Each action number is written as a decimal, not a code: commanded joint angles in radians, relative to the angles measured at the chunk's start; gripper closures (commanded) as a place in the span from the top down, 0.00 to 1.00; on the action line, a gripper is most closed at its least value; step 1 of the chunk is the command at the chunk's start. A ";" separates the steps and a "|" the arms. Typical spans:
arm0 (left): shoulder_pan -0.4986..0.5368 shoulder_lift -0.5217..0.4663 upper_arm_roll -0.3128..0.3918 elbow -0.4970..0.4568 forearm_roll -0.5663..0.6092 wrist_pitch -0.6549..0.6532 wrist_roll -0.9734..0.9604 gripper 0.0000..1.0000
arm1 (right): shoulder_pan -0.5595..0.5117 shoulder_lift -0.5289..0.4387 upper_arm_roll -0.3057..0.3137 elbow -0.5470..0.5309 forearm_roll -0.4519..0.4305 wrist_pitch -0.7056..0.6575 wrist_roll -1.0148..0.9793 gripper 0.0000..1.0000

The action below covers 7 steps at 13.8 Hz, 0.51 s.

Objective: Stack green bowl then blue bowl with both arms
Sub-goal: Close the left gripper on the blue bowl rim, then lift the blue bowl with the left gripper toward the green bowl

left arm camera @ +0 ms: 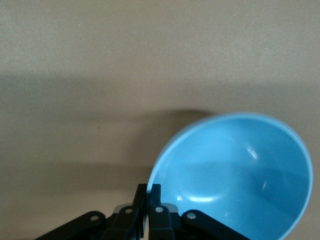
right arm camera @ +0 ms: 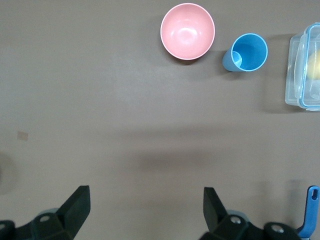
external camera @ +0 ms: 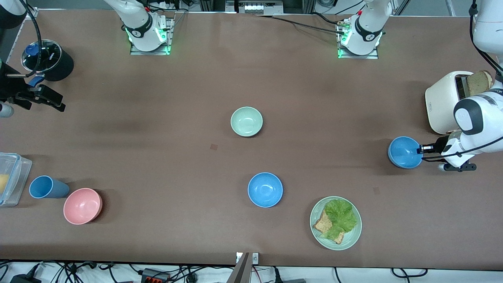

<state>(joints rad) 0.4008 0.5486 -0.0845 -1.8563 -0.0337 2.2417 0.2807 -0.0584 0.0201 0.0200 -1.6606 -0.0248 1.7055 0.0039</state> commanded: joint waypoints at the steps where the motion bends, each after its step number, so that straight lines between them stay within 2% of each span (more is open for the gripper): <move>1: 0.023 0.005 -0.017 0.012 -0.029 -0.008 0.015 0.01 | 0.002 -0.002 0.003 0.016 -0.007 -0.018 -0.010 1.00; 7: 0.021 -0.007 -0.055 0.038 -0.071 -0.100 0.014 0.01 | 0.005 0.000 0.003 0.016 -0.003 -0.018 -0.005 1.00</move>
<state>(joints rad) 0.4086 0.5484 -0.1212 -1.8459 -0.0839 2.1916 0.2802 -0.0582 0.0201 0.0205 -1.6602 -0.0248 1.7053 0.0036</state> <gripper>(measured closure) 0.956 0.000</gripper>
